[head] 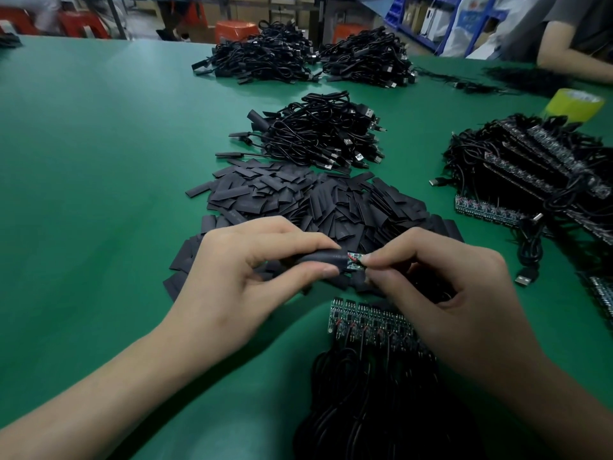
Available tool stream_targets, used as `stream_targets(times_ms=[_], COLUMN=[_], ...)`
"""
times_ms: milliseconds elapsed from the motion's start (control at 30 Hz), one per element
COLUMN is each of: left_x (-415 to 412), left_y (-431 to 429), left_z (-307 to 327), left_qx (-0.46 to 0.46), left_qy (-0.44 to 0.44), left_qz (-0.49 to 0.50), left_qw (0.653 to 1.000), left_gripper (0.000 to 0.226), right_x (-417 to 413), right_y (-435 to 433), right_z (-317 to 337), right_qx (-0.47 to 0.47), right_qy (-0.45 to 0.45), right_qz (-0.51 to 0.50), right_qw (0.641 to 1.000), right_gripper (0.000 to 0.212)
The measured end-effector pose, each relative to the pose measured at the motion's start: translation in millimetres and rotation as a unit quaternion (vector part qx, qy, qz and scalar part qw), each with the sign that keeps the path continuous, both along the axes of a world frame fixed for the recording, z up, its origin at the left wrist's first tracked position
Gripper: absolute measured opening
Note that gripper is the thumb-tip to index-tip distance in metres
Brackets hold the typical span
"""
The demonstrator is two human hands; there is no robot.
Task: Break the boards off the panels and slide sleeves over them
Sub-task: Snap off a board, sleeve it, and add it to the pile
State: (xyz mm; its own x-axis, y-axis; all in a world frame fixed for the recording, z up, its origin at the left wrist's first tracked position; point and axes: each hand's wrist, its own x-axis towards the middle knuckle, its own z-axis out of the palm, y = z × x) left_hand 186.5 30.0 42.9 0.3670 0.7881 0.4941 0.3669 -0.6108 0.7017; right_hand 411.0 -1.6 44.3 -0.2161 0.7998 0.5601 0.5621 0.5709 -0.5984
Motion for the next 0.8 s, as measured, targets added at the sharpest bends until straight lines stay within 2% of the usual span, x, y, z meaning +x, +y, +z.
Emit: stream_targets(times_ms=[333, 533, 800], left_x=[2.5, 2.7, 5.8], left_y=[-0.7, -2.0, -6.2], left_z=[-0.2, 0.4, 0.1], left_qx=[0.06, 0.045, 0.063], left_qy=[0.027, 0.003, -0.021], left_qz=[0.005, 0.005, 0.014], left_qw=[0.998, 0.999, 0.998], left_gripper=[0.021, 0.019, 0.019], right_x=[-2.9, -4.7, -5.9], right_y=[-1.9, -2.3, -4.7], right_z=[-0.4, -1.4, 1.4], right_qx=[0.0, -0.004, 0.056], right_qy=[-0.01, 0.031, 0.01], right_qz=[0.007, 0.006, -0.011], right_qw=[1.0, 0.999, 0.998], right_gripper=[0.002, 0.006, 0.004])
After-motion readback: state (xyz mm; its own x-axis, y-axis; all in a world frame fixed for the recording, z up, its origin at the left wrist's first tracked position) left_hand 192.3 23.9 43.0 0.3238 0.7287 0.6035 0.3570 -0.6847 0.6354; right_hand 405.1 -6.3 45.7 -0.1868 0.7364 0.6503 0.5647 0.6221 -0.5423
